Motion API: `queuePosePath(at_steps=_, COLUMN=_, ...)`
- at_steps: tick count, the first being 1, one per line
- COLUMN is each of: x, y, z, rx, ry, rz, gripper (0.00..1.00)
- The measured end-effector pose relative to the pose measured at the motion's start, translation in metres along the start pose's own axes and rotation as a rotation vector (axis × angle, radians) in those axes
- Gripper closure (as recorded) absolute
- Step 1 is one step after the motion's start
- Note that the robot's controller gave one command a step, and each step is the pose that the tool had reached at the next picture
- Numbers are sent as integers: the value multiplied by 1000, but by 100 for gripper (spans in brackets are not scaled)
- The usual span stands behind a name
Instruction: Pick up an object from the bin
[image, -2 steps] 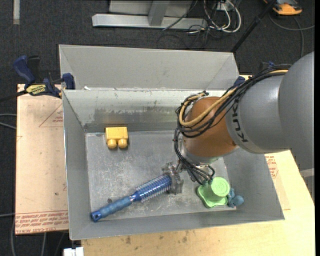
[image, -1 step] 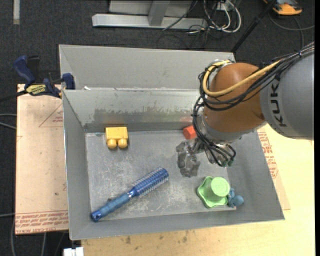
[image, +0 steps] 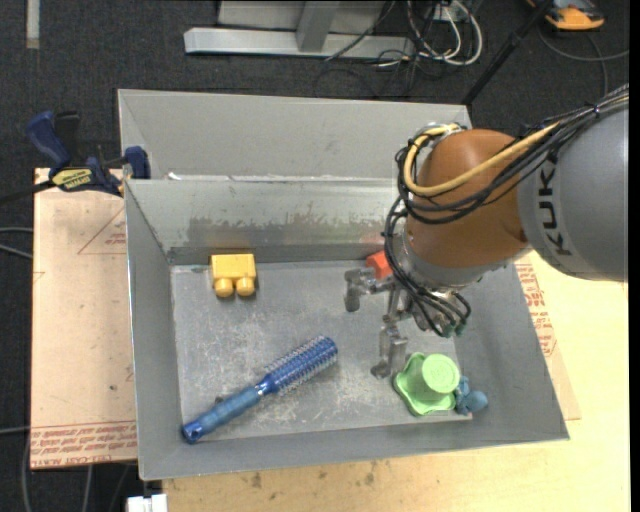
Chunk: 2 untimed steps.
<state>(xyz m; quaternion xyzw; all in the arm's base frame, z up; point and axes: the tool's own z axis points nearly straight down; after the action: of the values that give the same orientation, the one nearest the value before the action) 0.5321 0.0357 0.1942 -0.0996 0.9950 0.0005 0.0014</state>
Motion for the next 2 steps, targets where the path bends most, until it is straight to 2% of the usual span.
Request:
queuePosePath(at_steps=1, x=-18, y=7, z=122, rx=-2, ry=9, rz=-44, gripper=0)
queuePosePath(at_steps=2, x=-20, y=6, z=118, rx=0, ry=2, rz=-43, gripper=100)
